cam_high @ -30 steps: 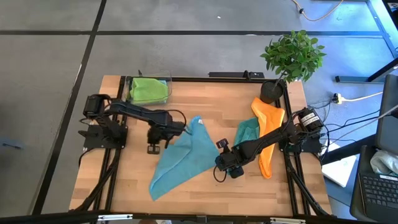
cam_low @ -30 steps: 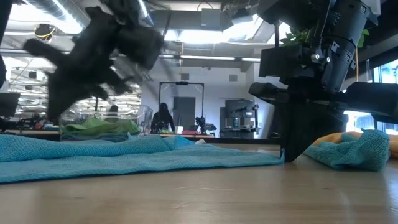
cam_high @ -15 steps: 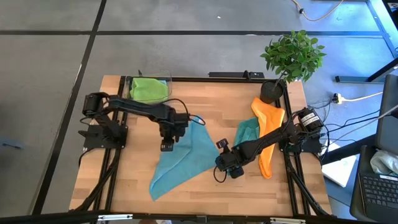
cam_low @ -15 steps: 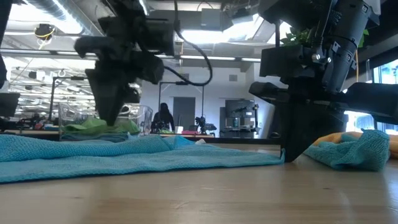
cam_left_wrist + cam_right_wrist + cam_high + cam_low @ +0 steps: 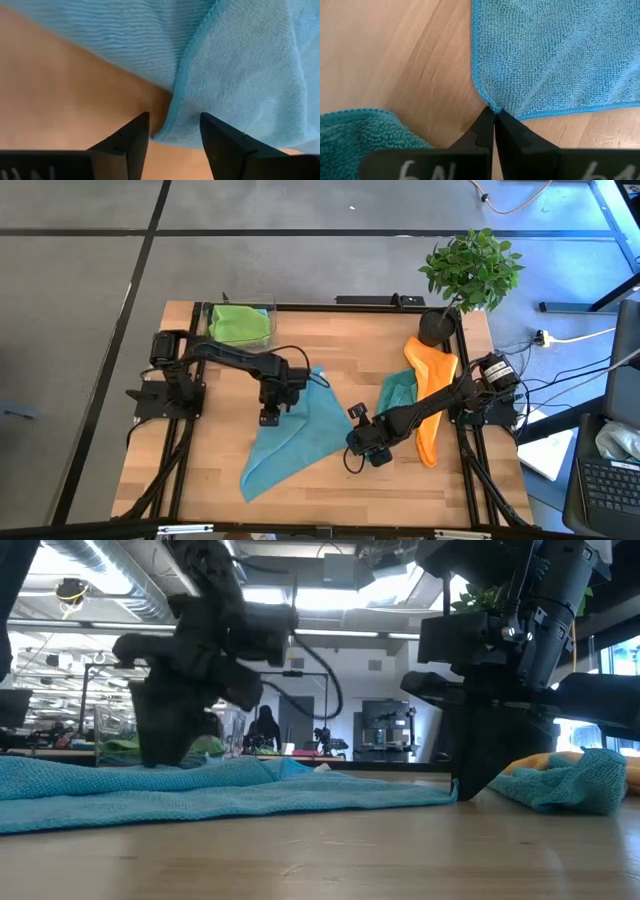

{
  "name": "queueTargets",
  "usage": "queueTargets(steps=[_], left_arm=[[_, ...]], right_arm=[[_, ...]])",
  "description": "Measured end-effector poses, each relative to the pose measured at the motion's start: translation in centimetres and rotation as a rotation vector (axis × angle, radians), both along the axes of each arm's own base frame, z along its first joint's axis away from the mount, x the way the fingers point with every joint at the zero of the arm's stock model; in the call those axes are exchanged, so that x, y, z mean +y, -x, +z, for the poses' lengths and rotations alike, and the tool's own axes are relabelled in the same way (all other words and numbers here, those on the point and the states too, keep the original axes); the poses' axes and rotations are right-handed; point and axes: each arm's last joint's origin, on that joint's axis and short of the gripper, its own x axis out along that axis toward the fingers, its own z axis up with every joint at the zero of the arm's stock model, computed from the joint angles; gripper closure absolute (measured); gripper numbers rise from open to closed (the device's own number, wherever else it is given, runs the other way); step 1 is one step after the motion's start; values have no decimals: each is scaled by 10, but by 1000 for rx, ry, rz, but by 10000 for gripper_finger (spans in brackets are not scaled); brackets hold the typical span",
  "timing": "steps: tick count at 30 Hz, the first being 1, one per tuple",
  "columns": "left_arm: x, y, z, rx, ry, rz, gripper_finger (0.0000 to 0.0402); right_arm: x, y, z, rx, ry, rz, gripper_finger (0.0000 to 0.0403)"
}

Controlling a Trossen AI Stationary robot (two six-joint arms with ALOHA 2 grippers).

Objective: Fold microfiber towels
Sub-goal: Fold the light blue microfiber cloth

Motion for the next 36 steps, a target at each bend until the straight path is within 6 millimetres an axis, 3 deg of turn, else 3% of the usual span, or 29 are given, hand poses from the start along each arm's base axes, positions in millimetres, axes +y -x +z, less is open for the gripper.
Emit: queueTargets(steps=[11,22,31,36], left_arm=[[-3,0,-4,14,24,-29,252],[-3,12,-3,149,-10,-22,393],[-2,52,11,631,-222,9,400],[-9,66,11,789,-149,133,398]], right_arm=[[0,0,0,0,1,3,389],[0,0,0,-1,1,4,389],[0,0,0,-1,-5,-17,389],[0,0,0,0,-5,-19,389]])
